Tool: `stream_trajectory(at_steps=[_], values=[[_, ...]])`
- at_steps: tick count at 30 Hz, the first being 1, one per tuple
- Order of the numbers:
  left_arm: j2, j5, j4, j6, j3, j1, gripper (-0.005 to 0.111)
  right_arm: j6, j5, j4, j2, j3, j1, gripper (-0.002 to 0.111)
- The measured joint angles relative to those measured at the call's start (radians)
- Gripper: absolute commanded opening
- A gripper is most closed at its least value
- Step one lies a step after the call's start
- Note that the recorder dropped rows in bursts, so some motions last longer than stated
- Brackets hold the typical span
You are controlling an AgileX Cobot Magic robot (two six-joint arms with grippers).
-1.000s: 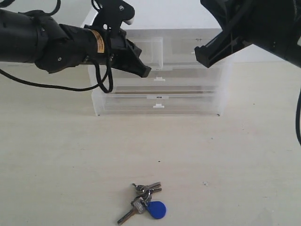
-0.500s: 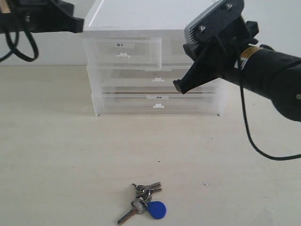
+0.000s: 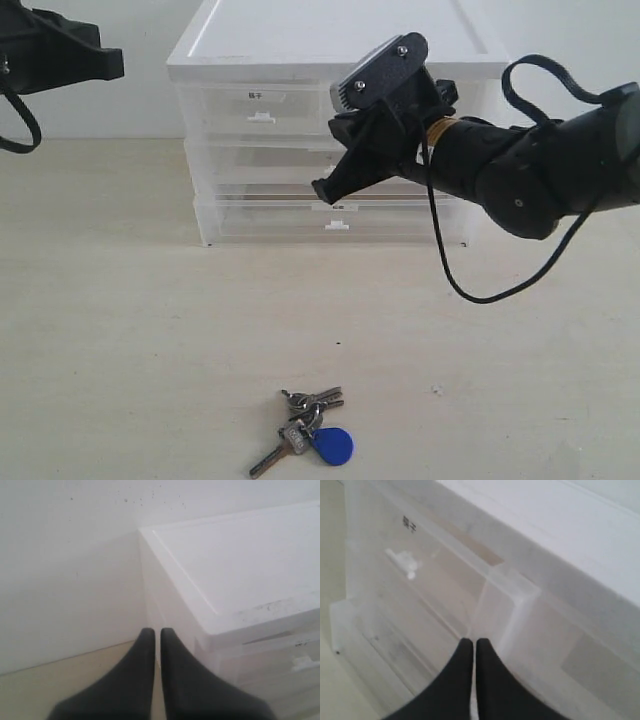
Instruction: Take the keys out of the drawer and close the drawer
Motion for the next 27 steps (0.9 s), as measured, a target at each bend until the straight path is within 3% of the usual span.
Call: stream_trajectory(at_steps=[13, 21, 27], values=[[0.000, -0.025, 0.000, 0.006, 0.004, 0.000, 0.004, 0.361, -0.044, -0.280, 0.067, -0.111, 0.009, 0.000], [0.000, -0.027, 0.004, 0.006, 0.004, 0.000, 0.004, 0.253, 0.139, -0.228, 0.035, -0.115, -0.020, 0.000], [0.053, -0.064, 0.007, 0.006, 0.004, 0.000, 0.004, 0.216, 0.073, -0.169, 0.012, -0.068, -0.060, 0.000]])
